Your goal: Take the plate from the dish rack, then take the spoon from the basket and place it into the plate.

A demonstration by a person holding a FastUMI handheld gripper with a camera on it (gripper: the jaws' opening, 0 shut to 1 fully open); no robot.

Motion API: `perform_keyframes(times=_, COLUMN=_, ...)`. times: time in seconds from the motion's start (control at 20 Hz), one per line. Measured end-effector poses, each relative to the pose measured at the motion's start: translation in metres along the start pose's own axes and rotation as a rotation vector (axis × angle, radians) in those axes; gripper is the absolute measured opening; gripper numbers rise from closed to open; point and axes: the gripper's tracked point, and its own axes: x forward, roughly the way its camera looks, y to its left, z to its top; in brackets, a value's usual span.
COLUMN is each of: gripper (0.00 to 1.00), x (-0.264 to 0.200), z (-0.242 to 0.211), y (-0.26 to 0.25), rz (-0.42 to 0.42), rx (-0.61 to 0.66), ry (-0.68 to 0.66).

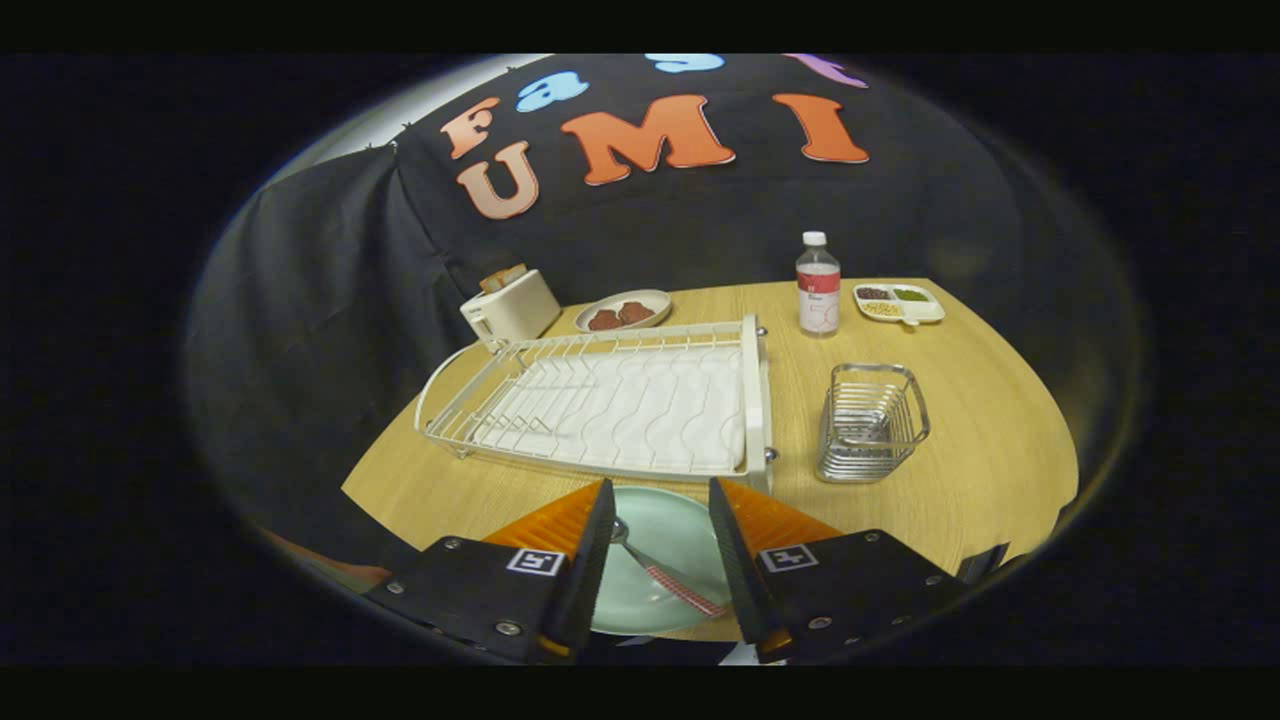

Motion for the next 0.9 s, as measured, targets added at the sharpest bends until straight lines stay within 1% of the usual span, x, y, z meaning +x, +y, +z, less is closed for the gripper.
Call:
perform_keyframes(times=0.05, gripper=0.64, x=-0.005, z=0.017, y=-0.002, rz=-0.01, rx=-0.008, ry=-0.039)
perform_keyframes(times=0.1, gripper=0.7, x=-0.009, z=0.033, y=-0.006, rz=-0.021, rx=-0.017, ry=-0.075)
perform_keyframes(times=0.15, gripper=0.8, x=-0.014, z=0.049, y=-0.008, rz=-0.035, rx=-0.027, ry=-0.115)
perform_keyframes(times=0.25, gripper=0.89, x=-0.026, z=0.082, y=-0.013, rz=-0.061, rx=-0.046, ry=-0.199)
perform_keyframes(times=0.35, gripper=0.94, x=-0.039, z=0.114, y=-0.016, rz=-0.081, rx=-0.065, ry=-0.291)
perform_keyframes(times=0.45, gripper=0.95, x=-0.053, z=0.148, y=-0.016, rz=-0.094, rx=-0.095, ry=-0.403)
perform_keyframes(times=0.5, gripper=0.95, x=-0.067, z=0.166, y=-0.018, rz=-0.101, rx=-0.11, ry=-0.455)
perform_keyframes(times=0.55, gripper=0.97, x=-0.074, z=0.178, y=-0.019, rz=-0.111, rx=-0.122, ry=-0.504)
perform_keyframes(times=0.65, gripper=0.97, x=-0.086, z=0.202, y=-0.019, rz=-0.13, rx=-0.136, ry=-0.591)
perform_keyframes(times=0.75, gripper=0.97, x=-0.095, z=0.216, y=-0.019, rz=-0.141, rx=-0.14, ry=-0.645)
perform_keyframes(times=0.9, gripper=0.97, x=-0.103, z=0.23, y=-0.018, rz=-0.148, rx=-0.145, ry=-0.687)
